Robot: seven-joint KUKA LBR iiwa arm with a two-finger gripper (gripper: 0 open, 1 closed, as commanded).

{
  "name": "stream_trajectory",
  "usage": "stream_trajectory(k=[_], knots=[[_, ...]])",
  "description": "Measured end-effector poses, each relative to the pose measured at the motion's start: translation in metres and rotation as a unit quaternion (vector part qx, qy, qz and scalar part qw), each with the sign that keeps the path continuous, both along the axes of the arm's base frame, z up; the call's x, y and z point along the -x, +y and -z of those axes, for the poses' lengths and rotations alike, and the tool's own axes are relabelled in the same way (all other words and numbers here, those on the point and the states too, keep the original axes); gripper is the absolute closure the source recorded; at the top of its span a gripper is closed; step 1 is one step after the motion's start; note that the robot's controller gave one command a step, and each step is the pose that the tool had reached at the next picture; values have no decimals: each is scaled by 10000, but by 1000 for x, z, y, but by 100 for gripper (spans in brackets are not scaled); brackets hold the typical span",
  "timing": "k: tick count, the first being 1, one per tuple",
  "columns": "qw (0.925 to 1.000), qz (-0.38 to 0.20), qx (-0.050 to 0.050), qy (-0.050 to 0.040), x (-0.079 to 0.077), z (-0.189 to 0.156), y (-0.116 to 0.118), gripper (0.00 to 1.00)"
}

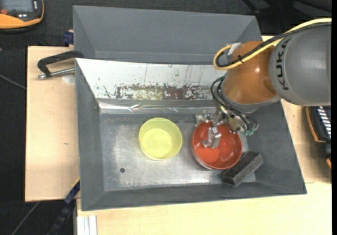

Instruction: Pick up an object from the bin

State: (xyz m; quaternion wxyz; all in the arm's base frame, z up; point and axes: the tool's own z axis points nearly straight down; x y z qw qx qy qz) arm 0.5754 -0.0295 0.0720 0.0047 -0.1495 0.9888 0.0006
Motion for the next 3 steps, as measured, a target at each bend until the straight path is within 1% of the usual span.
stream_trajectory(k=[1, 2, 3], knots=[[10000, 2, -7, 6, 0, 1, 1, 0], [10000, -1, 0, 0, 0, 0, 0, 100], [9998, 197, -4, -42, 55, -100, -4, 100]])
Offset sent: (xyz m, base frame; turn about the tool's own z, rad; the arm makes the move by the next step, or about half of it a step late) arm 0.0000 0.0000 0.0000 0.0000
